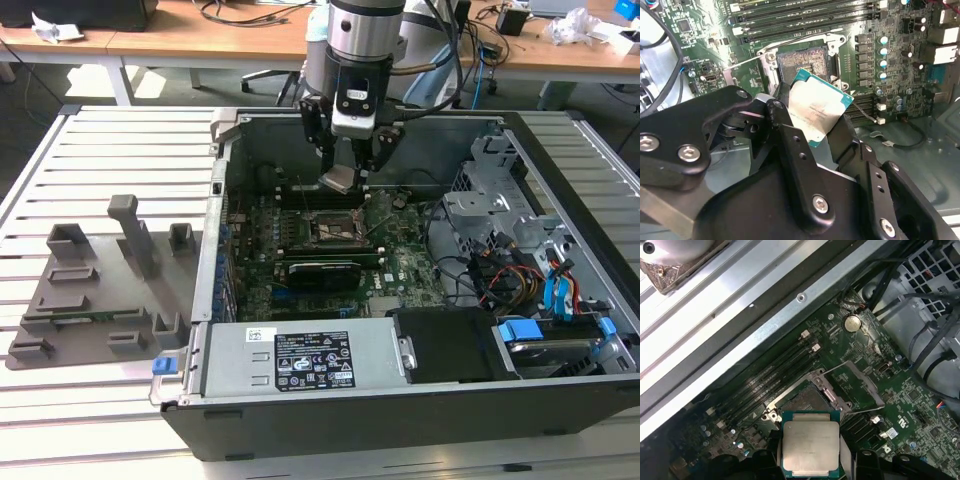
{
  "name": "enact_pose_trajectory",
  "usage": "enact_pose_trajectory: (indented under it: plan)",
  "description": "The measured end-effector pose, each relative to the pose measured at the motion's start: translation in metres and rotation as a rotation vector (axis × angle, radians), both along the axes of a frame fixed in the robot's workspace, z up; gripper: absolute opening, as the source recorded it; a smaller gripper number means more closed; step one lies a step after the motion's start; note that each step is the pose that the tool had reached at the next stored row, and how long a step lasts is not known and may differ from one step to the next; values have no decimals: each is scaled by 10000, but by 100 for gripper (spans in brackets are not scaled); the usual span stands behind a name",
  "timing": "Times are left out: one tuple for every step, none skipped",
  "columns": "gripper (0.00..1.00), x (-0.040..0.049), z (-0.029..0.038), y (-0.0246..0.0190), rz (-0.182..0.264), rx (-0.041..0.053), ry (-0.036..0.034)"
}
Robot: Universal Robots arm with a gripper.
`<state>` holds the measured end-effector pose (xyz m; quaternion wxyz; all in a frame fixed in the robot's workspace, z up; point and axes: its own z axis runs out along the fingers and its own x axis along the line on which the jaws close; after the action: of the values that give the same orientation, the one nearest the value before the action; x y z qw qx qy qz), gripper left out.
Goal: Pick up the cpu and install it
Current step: 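Place the cpu into insertion slot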
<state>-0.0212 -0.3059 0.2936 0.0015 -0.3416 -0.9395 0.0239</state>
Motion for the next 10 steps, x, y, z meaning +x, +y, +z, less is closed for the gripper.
enact_pose_trajectory:
  plan:
    - [55, 0, 0, 0, -76, 0, 0]
    - [55, 0, 0, 0, -154, 0, 0]
    - [55, 0, 0, 0, -255, -1, 0]
    - [55, 0, 0, 0, -366, -1, 0]
    - [55, 0, 0, 0, -437, -1, 0]
    - [55, 0, 0, 0, -538, -1, 0]
    - [55, 0, 0, 0, -609, -2, 0]
    - [55, 0, 0, 0, -766, -1, 0]
    - [55, 0, 0, 0, -893, -2, 0]
    - [55, 0, 0, 0, -1052, -2, 0]
